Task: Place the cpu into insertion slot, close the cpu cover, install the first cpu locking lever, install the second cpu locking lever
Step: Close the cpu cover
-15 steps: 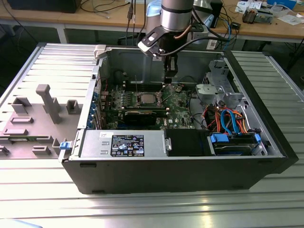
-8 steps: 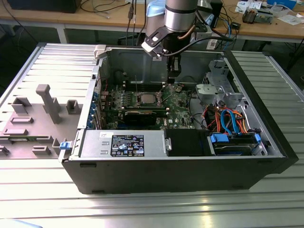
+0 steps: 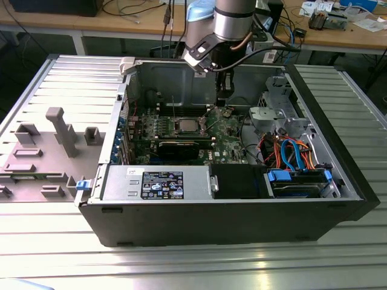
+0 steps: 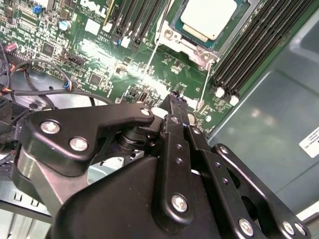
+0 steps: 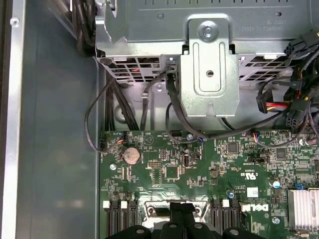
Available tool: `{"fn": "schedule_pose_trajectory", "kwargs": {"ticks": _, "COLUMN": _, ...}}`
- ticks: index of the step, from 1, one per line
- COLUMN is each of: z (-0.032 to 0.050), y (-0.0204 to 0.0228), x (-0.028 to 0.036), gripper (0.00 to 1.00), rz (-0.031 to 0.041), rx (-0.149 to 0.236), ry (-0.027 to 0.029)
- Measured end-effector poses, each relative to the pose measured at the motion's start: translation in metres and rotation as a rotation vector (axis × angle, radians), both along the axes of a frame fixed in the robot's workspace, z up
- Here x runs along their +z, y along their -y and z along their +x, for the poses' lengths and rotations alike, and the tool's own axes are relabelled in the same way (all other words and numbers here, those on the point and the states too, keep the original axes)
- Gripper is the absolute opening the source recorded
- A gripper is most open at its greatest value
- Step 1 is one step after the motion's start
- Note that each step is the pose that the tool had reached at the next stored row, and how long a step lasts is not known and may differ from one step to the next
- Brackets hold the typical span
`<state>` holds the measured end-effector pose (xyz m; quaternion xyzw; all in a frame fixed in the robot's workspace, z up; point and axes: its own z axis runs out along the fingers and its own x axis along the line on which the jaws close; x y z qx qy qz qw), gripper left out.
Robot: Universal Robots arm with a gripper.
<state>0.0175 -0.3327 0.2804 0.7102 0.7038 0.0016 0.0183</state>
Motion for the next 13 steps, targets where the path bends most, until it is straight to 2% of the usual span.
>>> {"fn": "schedule_pose_trajectory", "kwargs": {"ticks": 2, "z": 0.0023, "y": 0.0000, "x": -0.0006, "gripper": 0.11, "rz": 0.0002, "rx": 0.000, "ry": 0.0001}}
{"fn": "schedule_pose_trajectory", "kwargs": {"ticks": 5, "z": 0.0105, "y": 0.0000, "x": -0.0045, "gripper": 0.11, "rz": 0.0000, "rx": 0.000, "ry": 0.0000}}
{"fn": "schedule_pose_trajectory", "kwargs": {"ticks": 12, "z": 0.0155, "y": -0.0004, "x": -0.0137, "gripper": 0.11, "rz": -0.0001, "rx": 0.000, "ry": 0.0000}}
{"fn": "schedule_pose_trajectory", "kwargs": {"ticks": 13, "z": 0.0182, "y": -0.0007, "x": -0.0160, "gripper": 0.11, "rz": 0.0000, "rx": 0.000, "ry": 0.0000}}
